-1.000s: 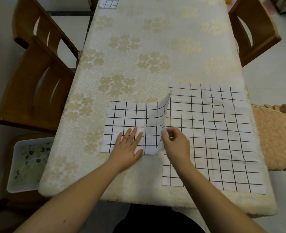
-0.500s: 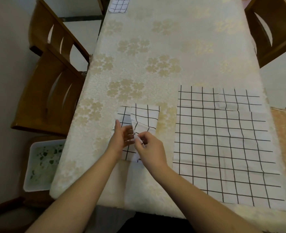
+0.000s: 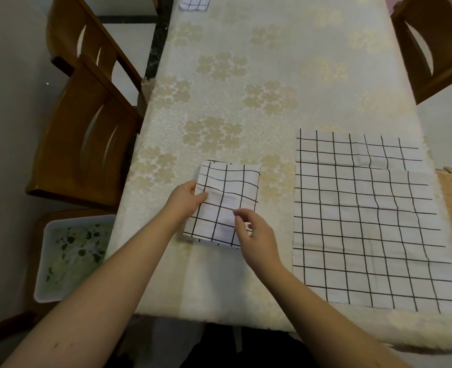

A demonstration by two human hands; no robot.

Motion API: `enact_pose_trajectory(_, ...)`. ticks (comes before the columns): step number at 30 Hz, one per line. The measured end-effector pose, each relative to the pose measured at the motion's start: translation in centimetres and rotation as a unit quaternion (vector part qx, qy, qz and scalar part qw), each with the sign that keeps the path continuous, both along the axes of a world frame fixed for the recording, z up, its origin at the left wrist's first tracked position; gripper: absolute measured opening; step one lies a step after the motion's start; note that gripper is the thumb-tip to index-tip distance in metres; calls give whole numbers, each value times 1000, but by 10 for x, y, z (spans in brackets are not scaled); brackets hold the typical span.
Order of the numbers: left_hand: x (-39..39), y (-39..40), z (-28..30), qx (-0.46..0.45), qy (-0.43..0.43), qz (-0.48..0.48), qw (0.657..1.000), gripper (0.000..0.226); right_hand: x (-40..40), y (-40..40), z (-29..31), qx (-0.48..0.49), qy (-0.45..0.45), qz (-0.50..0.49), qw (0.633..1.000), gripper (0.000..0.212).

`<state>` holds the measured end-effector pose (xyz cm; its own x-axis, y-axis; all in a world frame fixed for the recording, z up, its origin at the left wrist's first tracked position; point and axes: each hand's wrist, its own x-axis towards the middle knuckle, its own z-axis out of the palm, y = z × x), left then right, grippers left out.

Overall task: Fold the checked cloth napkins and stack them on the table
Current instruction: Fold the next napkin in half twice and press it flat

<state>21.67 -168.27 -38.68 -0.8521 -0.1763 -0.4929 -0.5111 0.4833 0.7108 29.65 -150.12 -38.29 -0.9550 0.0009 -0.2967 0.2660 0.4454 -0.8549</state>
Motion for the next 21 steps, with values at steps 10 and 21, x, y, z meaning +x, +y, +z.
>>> enact_pose_trajectory(10, 2, -23, -33, -75, -11, 54, 996, 22, -30, 8, -32, 56, -94, -123, 986, 43)
enact_pose_trajectory(21, -1, -21, -40, -124, -2, 22, 992, 20, -74, 2, -36, 76, -192, -195, 959, 42)
